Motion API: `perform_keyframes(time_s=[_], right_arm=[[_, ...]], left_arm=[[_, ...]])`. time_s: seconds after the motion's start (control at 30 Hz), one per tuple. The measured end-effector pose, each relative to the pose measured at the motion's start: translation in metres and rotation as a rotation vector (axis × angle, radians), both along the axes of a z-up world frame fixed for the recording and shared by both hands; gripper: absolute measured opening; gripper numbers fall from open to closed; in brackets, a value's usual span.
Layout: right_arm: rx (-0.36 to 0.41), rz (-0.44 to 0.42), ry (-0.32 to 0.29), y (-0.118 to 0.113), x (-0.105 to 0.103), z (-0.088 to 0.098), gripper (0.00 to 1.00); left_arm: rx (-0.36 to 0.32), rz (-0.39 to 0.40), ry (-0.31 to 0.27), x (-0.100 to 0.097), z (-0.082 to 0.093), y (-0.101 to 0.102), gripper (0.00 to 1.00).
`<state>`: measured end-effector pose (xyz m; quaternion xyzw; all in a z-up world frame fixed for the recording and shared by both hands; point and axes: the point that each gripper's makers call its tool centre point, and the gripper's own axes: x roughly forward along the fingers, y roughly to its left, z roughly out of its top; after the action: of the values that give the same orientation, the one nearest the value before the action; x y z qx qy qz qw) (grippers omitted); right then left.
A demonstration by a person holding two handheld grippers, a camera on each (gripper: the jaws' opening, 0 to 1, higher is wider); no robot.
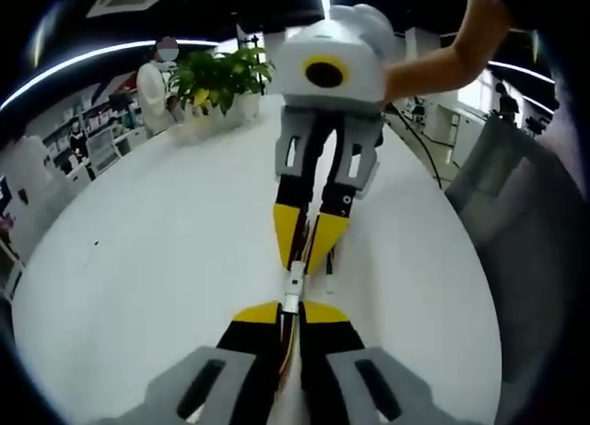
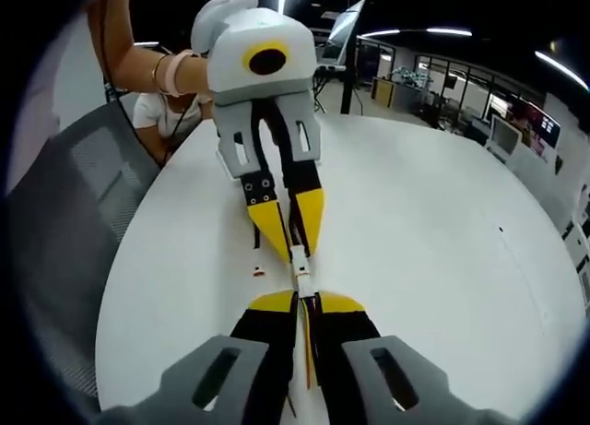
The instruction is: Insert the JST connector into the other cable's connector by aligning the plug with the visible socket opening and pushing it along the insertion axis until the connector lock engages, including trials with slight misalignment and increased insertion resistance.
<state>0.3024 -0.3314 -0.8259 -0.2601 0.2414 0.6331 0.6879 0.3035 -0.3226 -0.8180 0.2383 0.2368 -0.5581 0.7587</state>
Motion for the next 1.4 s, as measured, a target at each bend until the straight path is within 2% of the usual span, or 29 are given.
perform_keyframes(time_s=[0.2,0.27,0.5,0.57,0.67,0.8,0.87,0.93,0.97,1.0,1.03,1.17,1.4], right_arm=[[0.006,0.01,0.021,0.003,-0.004,-0.001,0.04],[-0.007,0.021,0.002,0.003,-0.004,-0.003,0.04],[-0.01,0.027,0.012,0.001,-0.005,-0.004,0.04],[-0.009,0.03,0.0,0.001,-0.004,-0.003,0.03],[-0.014,0.044,-0.018,0.0,-0.003,-0.003,0.03],[-0.017,0.05,-0.012,0.0,-0.005,-0.004,0.02],[-0.047,0.095,-0.07,0.0,-0.004,-0.007,0.02],[-0.047,0.095,-0.063,0.002,-0.008,-0.009,0.02],[-0.027,0.105,-0.049,0.007,-0.011,-0.008,0.02],[-0.047,0.107,-0.061,0.004,-0.009,-0.011,0.02],[-0.051,0.102,-0.063,0.004,-0.008,-0.012,0.02],[-0.033,0.08,-0.065,0.005,-0.002,-0.009,0.02],[-0.048,0.075,-0.116,0.008,0.011,-0.007,0.03]], left_arm=[[-0.02,-0.015,0.005,-0.005,0.004,-0.005,0.0],[0.005,-0.032,-0.014,-0.006,0.001,-0.006,0.0],[-0.004,-0.036,-0.006,-0.006,0.0,-0.005,0.0],[-0.001,-0.048,-0.024,-0.004,0.001,-0.005,0.0],[-0.011,-0.042,-0.025,-0.003,0.004,-0.007,0.0],[-0.018,-0.047,-0.012,-0.004,0.003,-0.008,0.0],[-0.003,-0.056,-0.019,-0.004,0.001,-0.008,0.0],[0.007,-0.072,-0.023,-0.006,0.0,-0.011,0.0],[-0.018,-0.078,-0.021,-0.007,0.003,-0.014,0.0],[-0.008,-0.079,-0.014,-0.008,0.003,-0.013,0.0],[0.01,-0.09,-0.038,-0.007,0.002,-0.013,0.0],[-0.016,-0.065,-0.032,0.0,0.005,-0.01,0.0],[0.001,-0.063,-0.104,0.013,0.007,-0.01,0.0]])
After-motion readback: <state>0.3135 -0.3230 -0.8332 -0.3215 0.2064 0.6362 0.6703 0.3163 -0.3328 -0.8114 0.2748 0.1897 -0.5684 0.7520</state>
